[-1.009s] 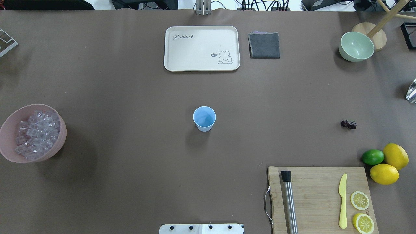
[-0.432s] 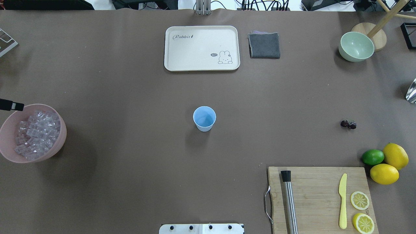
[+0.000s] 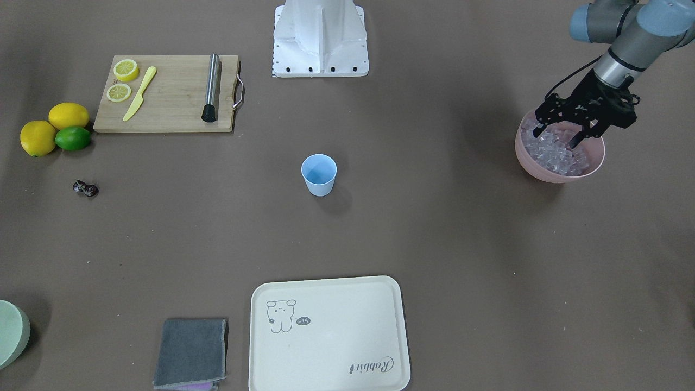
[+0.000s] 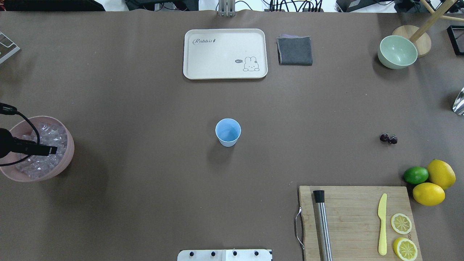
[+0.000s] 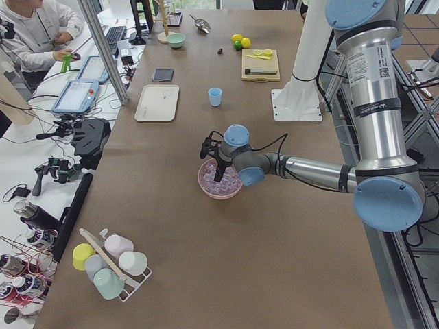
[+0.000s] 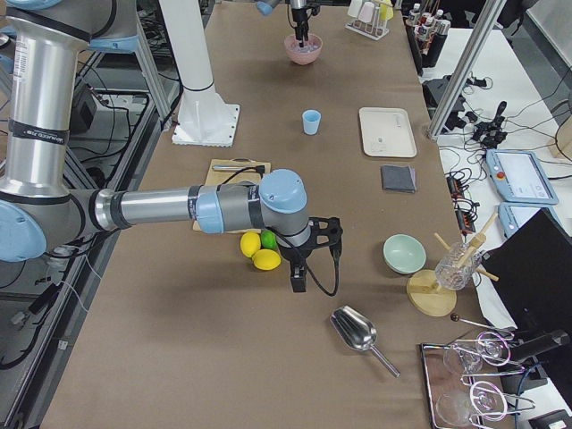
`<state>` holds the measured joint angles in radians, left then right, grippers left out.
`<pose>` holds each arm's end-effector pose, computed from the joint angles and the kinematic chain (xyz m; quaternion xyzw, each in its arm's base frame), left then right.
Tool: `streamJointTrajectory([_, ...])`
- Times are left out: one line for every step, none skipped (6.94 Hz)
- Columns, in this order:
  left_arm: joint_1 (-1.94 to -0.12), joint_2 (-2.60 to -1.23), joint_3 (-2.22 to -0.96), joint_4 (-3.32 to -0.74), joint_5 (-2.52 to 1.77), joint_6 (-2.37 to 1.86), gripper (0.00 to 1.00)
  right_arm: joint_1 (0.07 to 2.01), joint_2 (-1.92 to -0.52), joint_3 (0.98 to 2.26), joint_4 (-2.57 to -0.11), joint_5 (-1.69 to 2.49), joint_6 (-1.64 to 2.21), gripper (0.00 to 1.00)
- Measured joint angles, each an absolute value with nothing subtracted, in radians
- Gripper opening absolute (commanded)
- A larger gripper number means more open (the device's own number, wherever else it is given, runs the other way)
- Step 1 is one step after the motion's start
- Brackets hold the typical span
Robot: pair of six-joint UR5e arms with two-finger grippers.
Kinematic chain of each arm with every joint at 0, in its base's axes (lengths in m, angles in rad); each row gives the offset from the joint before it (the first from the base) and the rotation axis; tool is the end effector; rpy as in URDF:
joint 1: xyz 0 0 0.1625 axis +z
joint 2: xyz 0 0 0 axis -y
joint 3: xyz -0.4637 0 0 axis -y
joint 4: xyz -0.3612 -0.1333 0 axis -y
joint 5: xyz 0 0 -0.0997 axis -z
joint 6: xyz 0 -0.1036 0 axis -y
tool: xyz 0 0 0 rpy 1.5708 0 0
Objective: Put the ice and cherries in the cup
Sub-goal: 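Lower the left gripper into the pink bowl and grasp an ice cube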
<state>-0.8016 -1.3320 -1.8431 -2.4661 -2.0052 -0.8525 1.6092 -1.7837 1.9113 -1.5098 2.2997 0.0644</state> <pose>0.2042 -0.3399 0.5774 0.1616 0.4498 0.0601 0.8763 0.0786 -0.3700 0.6270 0.0834 -0.3560 0.0143 0.9307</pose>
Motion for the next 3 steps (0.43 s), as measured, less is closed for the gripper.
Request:
streamJointTrajectory([-0.769,-1.319,-1.842,-2.469,-1.972,-0.858,0.98,1.609,-1.783,1.911,-1.510,2.300,0.064,1.00])
streamJointTrajectory([-0.758,-1.309,-1.842,-2.469,-1.962,-0.857,0.98,1.609,-1.783,1.911,-1.509,2.299,0.064,1.00])
streamJointTrajectory([-0.755,-1.306,-1.842,-2.470,-1.961,-0.857,0.98,1.609,-1.783,1.911,-1.509,2.299,0.064,1.00])
